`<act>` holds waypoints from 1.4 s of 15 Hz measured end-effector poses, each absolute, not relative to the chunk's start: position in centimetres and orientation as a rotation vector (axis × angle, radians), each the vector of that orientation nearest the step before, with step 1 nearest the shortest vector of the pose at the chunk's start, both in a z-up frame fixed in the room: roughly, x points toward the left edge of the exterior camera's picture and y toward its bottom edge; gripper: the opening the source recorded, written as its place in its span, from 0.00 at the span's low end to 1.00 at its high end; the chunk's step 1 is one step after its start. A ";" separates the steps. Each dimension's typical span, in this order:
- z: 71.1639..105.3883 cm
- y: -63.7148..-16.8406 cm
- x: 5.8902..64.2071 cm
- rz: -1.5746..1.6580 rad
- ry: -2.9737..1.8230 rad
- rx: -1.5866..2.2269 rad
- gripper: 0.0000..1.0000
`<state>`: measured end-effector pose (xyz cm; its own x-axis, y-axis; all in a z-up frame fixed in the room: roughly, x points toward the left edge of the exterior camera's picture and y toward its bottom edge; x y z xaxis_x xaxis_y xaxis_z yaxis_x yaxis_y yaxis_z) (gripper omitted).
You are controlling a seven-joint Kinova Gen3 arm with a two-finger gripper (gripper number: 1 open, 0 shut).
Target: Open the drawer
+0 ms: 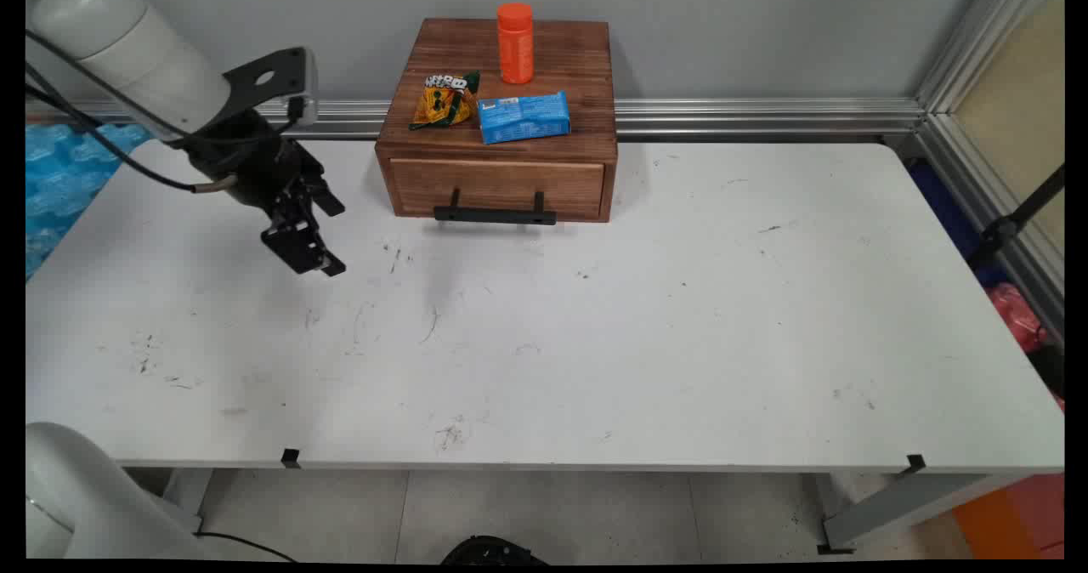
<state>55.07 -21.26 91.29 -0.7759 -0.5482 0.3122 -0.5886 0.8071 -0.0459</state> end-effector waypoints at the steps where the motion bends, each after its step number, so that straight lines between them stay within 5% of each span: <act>1: 91.4 -21.5 54.8 0.209 -2.707 0.873 1.00; 10: 90.7 -24.1 51.3 0.242 -2.706 0.793 1.00; 21: 86.0 -31.8 49.4 0.333 -2.694 0.600 1.00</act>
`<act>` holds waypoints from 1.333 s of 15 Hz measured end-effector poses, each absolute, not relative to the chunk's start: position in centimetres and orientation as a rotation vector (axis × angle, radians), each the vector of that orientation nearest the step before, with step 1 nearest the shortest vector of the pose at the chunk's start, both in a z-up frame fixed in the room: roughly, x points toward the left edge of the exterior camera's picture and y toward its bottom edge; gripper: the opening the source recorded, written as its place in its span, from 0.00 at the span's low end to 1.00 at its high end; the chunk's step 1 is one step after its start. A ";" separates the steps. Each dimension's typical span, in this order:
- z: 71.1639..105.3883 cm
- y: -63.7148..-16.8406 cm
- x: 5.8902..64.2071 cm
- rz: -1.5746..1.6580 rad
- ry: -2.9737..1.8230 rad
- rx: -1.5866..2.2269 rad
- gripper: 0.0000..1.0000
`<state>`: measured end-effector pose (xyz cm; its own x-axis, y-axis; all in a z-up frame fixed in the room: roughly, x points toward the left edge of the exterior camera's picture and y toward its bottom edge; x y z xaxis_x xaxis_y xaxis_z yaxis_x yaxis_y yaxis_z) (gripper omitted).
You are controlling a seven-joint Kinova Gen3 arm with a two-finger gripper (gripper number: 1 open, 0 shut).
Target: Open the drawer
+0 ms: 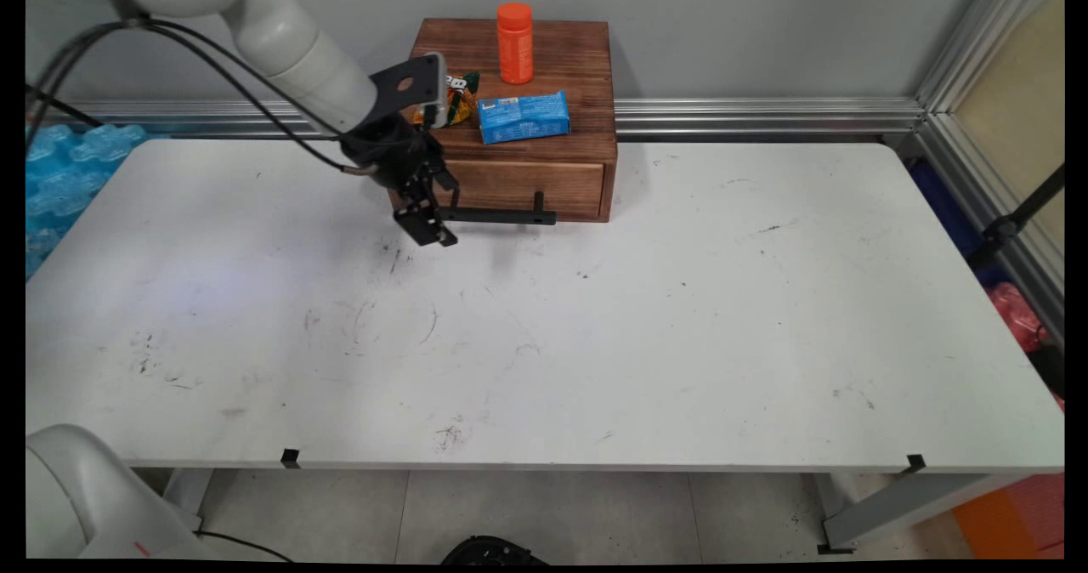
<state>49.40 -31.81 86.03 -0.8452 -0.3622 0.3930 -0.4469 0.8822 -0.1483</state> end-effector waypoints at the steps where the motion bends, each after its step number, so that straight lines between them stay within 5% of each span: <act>1: 85.7 -32.5 49.2 0.337 -2.688 0.601 1.00; 20: 80.9 -35.5 47.8 0.398 -2.662 0.597 1.00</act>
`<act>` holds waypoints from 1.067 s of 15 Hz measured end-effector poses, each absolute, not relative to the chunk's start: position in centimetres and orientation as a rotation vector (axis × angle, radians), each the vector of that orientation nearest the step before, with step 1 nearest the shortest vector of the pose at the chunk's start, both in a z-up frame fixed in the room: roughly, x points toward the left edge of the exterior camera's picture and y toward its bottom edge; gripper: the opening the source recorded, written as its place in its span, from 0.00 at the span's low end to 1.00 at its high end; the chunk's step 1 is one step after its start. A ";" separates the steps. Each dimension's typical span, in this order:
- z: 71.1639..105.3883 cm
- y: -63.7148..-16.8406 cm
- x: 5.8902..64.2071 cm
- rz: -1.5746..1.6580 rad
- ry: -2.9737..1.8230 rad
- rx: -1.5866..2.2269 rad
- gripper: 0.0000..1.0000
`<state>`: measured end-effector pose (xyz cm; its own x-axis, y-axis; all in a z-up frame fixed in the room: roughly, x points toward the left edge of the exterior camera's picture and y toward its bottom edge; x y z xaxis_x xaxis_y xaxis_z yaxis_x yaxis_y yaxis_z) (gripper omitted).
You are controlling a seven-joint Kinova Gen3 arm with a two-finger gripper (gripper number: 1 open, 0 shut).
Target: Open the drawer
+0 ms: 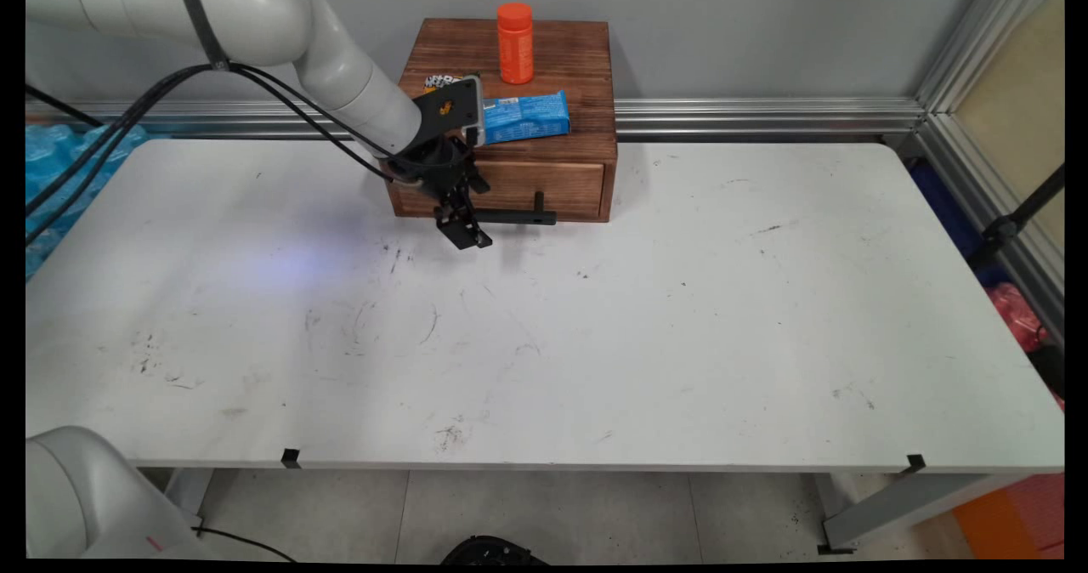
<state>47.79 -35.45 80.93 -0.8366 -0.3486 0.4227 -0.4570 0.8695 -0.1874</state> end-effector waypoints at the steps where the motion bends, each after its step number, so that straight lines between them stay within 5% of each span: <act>1: 80.7 -35.4 47.7 0.396 -2.662 0.597 1.00; 16: 79.2 -34.0 45.6 0.358 -2.669 0.599 1.00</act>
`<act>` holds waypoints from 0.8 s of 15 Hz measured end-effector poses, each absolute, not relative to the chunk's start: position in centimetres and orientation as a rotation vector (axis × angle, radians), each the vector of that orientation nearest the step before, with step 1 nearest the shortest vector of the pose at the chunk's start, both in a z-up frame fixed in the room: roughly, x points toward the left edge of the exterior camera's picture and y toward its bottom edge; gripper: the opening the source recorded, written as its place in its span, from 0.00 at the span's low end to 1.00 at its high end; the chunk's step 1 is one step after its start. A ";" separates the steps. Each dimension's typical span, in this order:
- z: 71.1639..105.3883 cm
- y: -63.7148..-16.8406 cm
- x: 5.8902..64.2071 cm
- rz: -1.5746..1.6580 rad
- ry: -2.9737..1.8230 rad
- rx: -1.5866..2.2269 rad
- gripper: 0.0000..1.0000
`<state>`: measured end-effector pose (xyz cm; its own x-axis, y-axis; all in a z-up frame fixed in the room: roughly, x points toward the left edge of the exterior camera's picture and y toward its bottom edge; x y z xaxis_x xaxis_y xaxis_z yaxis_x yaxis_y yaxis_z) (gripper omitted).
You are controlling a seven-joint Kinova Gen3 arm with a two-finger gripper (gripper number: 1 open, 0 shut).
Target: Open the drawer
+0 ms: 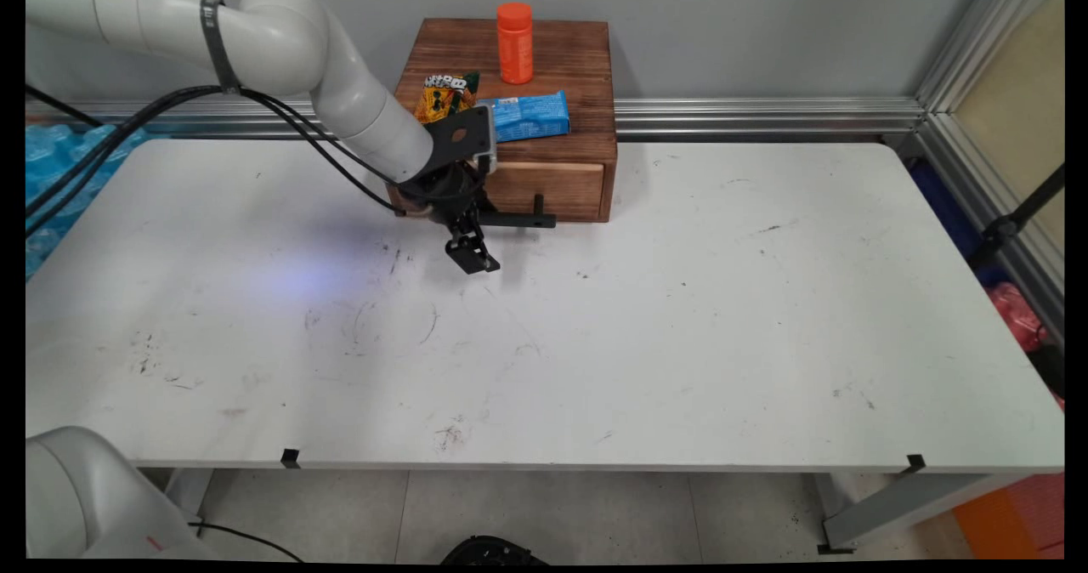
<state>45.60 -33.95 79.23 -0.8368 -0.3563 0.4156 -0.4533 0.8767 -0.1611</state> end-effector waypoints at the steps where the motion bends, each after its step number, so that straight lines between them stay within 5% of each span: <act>1: 79.1 -33.8 45.4 0.355 -2.669 0.601 1.00; 12: 78.5 -31.3 43.5 0.310 -2.678 0.628 1.00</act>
<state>43.51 -31.26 78.51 -0.8317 -0.3831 0.4019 -0.4648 0.8763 -0.1266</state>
